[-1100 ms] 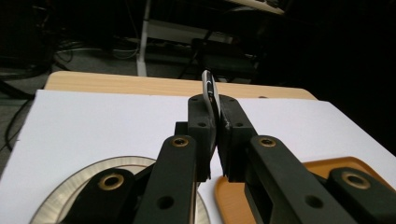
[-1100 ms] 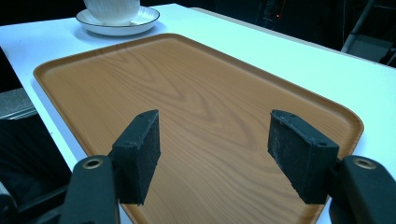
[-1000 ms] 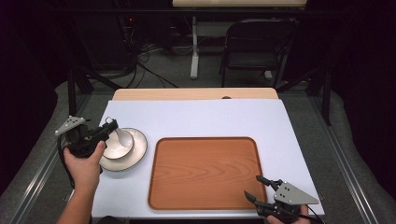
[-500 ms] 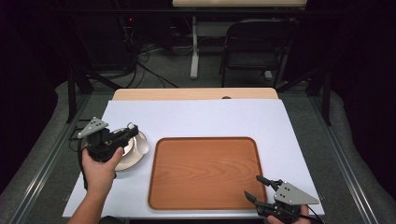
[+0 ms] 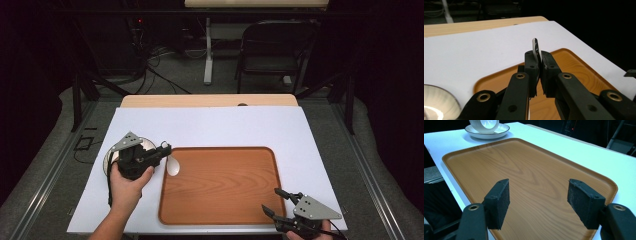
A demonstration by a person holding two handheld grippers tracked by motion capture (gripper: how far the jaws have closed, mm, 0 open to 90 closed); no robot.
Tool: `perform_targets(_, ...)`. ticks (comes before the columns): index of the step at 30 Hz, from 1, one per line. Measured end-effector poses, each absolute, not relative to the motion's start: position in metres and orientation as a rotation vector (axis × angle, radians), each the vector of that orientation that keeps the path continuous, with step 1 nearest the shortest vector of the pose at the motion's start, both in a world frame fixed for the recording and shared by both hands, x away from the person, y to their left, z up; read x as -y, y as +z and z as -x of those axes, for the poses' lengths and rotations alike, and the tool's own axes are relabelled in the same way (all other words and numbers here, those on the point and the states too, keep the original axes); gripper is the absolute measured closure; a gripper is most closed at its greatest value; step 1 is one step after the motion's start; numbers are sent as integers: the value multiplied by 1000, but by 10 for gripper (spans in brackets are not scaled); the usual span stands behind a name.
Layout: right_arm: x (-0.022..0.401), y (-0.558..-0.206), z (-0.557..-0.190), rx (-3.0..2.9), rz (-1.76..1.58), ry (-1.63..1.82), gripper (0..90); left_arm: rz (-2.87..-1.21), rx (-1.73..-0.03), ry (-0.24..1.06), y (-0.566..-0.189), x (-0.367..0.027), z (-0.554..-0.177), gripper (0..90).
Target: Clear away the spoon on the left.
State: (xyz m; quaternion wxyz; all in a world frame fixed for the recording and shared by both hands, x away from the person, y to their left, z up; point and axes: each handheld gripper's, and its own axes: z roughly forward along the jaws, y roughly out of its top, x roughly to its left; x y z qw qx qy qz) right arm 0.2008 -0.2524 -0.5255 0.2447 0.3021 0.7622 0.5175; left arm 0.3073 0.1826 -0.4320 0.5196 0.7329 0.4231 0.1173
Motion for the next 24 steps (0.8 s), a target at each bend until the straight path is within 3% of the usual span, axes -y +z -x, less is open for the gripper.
perform_targets(24,253,-525,-200,-2081,-825,1410,343,-1930,-953,41,-458,-137,-299,849)
